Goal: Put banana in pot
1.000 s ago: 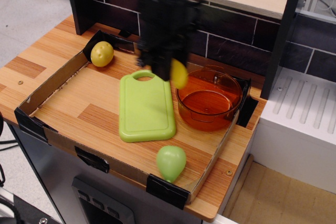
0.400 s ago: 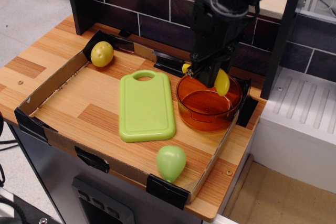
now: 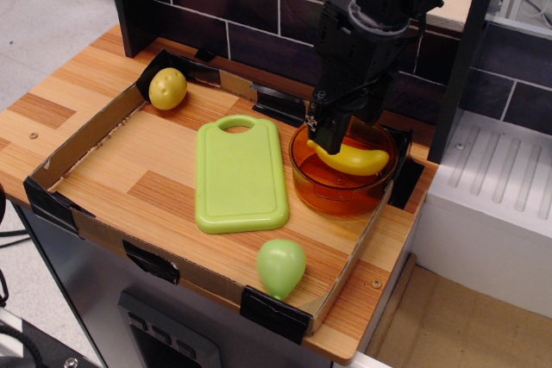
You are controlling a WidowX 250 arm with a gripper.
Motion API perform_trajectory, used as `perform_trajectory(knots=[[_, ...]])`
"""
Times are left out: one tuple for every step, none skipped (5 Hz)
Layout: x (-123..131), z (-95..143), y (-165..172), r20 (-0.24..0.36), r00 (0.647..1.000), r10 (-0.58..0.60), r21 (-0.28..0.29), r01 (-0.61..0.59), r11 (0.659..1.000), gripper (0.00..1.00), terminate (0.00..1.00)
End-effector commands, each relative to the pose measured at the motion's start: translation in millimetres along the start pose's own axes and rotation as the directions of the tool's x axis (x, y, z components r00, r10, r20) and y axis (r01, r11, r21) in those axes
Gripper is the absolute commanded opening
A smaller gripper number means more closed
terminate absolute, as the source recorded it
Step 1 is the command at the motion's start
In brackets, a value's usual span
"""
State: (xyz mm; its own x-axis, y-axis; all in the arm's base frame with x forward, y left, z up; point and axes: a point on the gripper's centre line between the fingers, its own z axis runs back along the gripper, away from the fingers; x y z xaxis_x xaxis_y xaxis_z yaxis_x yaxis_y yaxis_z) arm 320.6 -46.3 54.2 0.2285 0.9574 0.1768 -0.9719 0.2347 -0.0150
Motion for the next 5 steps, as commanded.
perform_trajectory(knots=[[4,51,2,-0.013,1.000,-0.020,-0.124,0.018,0.992,1.00,0.00],[14,75,10,-0.049,0.999,-0.019,-0.169,0.010,0.986,1.00,0.00],[26,94,19,-0.077,0.997,-0.025,-0.191,0.009,0.982,1.00,0.00],[26,94,19,-0.077,0.997,-0.025,-0.191,0.009,0.982,1.00,0.00],[26,94,19,-0.077,0.997,-0.025,-0.191,0.009,0.982,1.00,1.00]])
